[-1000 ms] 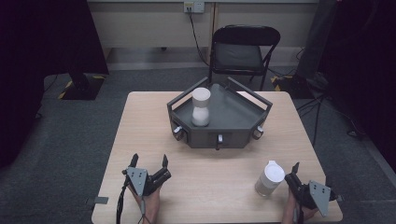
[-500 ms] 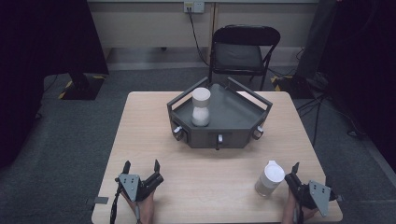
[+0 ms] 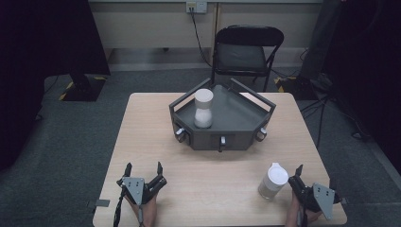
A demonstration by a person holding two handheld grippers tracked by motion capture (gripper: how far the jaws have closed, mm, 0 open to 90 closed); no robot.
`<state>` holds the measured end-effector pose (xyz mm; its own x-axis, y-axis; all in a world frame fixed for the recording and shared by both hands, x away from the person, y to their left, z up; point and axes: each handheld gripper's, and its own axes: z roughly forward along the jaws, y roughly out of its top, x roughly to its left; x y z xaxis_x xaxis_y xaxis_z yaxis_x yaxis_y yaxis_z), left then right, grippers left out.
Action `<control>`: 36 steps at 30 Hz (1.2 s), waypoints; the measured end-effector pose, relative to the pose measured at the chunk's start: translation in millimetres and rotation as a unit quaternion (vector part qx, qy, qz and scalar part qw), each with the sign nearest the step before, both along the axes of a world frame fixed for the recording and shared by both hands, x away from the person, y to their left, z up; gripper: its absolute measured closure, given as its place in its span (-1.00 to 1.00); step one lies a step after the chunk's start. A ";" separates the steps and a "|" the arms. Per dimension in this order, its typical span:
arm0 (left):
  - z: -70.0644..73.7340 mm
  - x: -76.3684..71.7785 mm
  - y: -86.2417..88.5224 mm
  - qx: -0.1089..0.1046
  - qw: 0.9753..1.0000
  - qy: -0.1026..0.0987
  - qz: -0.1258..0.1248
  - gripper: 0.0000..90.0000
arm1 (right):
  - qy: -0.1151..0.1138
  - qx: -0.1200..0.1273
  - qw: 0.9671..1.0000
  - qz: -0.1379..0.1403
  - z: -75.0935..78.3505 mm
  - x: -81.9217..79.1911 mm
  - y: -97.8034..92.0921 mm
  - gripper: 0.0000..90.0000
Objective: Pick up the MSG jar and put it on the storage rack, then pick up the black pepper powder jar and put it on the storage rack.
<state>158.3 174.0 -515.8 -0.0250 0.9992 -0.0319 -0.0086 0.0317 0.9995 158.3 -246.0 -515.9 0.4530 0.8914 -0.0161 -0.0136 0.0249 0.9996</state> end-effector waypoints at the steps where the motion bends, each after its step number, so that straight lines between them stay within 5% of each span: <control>1: 0.6 0.3 -1.0 0.004 1.000 0.002 0.001 -0.99 | 0.000 0.000 1.000 0.000 0.0 0.0 0.0 -1.00; 36: -1.1 -0.5 -5.7 0.015 1.000 -0.003 0.010 -1.00 | 0.001 -0.001 1.000 0.010 0.1 -0.7 -2.4 -1.00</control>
